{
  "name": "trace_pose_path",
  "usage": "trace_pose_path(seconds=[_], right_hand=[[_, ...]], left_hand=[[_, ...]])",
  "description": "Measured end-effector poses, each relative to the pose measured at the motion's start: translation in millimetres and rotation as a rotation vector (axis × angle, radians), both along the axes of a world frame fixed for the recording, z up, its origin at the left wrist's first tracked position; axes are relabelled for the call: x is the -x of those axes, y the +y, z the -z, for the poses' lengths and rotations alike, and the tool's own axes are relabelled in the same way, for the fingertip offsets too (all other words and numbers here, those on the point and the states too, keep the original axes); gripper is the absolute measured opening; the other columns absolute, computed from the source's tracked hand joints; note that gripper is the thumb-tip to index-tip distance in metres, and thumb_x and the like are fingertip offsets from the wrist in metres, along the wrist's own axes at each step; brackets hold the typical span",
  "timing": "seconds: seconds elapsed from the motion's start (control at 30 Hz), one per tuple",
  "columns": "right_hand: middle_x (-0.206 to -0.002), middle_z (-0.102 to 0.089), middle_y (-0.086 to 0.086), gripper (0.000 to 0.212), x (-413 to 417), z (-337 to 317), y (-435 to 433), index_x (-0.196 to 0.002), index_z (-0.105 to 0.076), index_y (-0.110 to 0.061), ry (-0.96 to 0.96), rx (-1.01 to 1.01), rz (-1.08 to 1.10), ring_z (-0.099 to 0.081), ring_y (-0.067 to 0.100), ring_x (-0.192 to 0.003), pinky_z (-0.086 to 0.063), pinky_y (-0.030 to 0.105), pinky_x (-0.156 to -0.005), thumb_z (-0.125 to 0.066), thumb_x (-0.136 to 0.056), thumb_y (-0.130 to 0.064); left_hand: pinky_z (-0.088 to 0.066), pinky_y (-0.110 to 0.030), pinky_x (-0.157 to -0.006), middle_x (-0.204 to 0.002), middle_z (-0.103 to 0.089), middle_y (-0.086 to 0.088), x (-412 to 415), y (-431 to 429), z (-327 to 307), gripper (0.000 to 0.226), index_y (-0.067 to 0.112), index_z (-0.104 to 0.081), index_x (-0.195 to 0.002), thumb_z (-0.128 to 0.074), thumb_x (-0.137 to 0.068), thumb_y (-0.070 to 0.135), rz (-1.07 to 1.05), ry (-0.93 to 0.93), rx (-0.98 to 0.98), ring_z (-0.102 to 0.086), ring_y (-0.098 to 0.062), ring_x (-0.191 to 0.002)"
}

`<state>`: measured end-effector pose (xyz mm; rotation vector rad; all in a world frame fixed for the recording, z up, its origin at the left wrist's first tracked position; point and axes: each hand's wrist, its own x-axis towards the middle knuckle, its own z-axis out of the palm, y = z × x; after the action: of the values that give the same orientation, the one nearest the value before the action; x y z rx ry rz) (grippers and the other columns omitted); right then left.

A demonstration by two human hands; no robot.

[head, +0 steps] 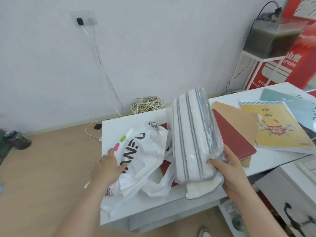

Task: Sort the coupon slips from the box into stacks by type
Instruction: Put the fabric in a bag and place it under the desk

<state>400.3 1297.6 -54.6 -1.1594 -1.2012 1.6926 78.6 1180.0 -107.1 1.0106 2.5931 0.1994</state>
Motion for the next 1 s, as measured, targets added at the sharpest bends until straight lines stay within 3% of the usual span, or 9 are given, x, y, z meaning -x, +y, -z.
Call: trace_pose_path(seconds=[0.07,0.2,0.3,0.47,0.57,0.67,0.73,0.83,1.0], right_hand=[[-0.118,-0.069,0.002,0.057,-1,-2,-11,-0.127,-0.058,-0.025,0.014,0.01,-0.003,-0.067,0.023,-0.105,-0.054,0.042,-0.088,-0.058,-0.083,0.013],[-0.117,-0.07,0.002,0.059,12,-11,-29,-0.128,-0.057,-0.024,0.057,-0.02,-0.017,-0.067,0.023,-0.105,-0.057,0.039,-0.086,-0.058,-0.083,0.013],[-0.116,-0.07,0.0,0.057,27,-15,-34,-0.128,-0.057,-0.025,0.079,-0.031,-0.045,-0.068,0.021,-0.104,-0.056,0.041,-0.087,-0.058,-0.085,0.012],[-0.113,-0.07,0.002,0.049,74,18,-50,-0.122,-0.059,-0.023,-0.051,0.098,-0.143,-0.068,0.019,-0.1,-0.055,0.04,-0.089,-0.054,-0.085,0.009],[-0.11,-0.067,-0.007,0.062,88,32,-59,-0.14,-0.041,-0.03,-0.276,0.025,-0.143,-0.065,0.011,-0.092,-0.055,0.029,-0.079,-0.056,-0.085,-0.004],[-0.08,-0.057,-0.006,0.084,87,27,-60,-0.149,-0.009,-0.033,-0.528,-0.25,-0.196,-0.052,0.008,-0.064,-0.043,0.02,-0.056,-0.058,-0.085,-0.013],[-0.103,-0.052,-0.005,0.091,81,22,-53,-0.149,-0.006,-0.036,-0.6,-0.387,-0.149,-0.052,0.012,-0.089,-0.047,0.029,-0.075,-0.06,-0.08,-0.012],[-0.129,-0.038,-0.01,0.091,70,17,-40,-0.147,-0.012,-0.044,-0.536,-0.379,-0.18,-0.042,0.011,-0.117,-0.042,0.037,-0.098,-0.059,-0.077,-0.012],[-0.135,-0.036,-0.016,0.063,68,25,-38,-0.139,-0.028,-0.043,-1.006,-0.531,-0.354,-0.042,0.018,-0.121,-0.034,0.038,-0.087,-0.053,-0.082,-0.032]], left_hand=[[-0.045,-0.034,-0.08,-0.121,-0.055,-0.006,10,1,-1,0.073,0.015,-0.031,-0.134,-0.069,-0.078,0.042,-0.072,-0.063,0.022,-0.053,-0.03,-0.108],[-0.038,-0.03,-0.062,-0.085,-0.057,-0.005,24,-7,-21,0.028,0.008,-0.059,-0.103,-0.066,-0.084,0.029,-0.179,-0.297,-0.162,-0.055,-0.026,-0.08],[-0.038,-0.036,-0.073,-0.093,-0.059,-0.01,27,-21,-68,0.025,0.011,-0.052,-0.115,-0.05,-0.095,0.027,-0.158,-0.024,-0.34,-0.054,-0.033,-0.089],[-0.026,-0.036,-0.062,-0.063,-0.045,-0.003,13,-27,-181,0.011,0.014,-0.046,-0.097,-0.048,-0.097,0.025,0.013,0.386,-0.721,-0.041,-0.031,-0.068],[-0.035,-0.033,-0.06,-0.074,-0.056,0.004,8,-8,-186,0.005,0.018,-0.054,-0.094,-0.054,-0.094,0.024,-0.121,0.046,-0.933,-0.053,-0.02,-0.07],[-0.052,-0.034,-0.071,-0.097,-0.065,-0.001,-7,14,-130,0.016,0.021,-0.055,-0.106,-0.058,-0.091,0.016,-0.301,-0.444,-0.967,-0.065,-0.021,-0.088],[-0.054,-0.041,-0.083,-0.11,-0.065,-0.002,-28,23,-86,0.035,0.027,-0.049,-0.118,-0.058,-0.09,0.009,-0.382,-0.686,-0.972,-0.065,-0.022,-0.096],[-0.054,-0.038,-0.084,-0.115,-0.062,0.002,-59,26,-61,0.054,0.045,-0.046,-0.115,-0.052,-0.088,0.0,-0.398,-0.791,-1.064,-0.065,-0.018,-0.098],[-0.054,-0.036,-0.084,-0.143,-0.04,0.013,-59,41,-125,0.081,0.066,-0.026,-0.129,-0.05,-0.092,-0.002,-0.109,-0.737,-1.217,-0.065,-0.004,-0.096]])
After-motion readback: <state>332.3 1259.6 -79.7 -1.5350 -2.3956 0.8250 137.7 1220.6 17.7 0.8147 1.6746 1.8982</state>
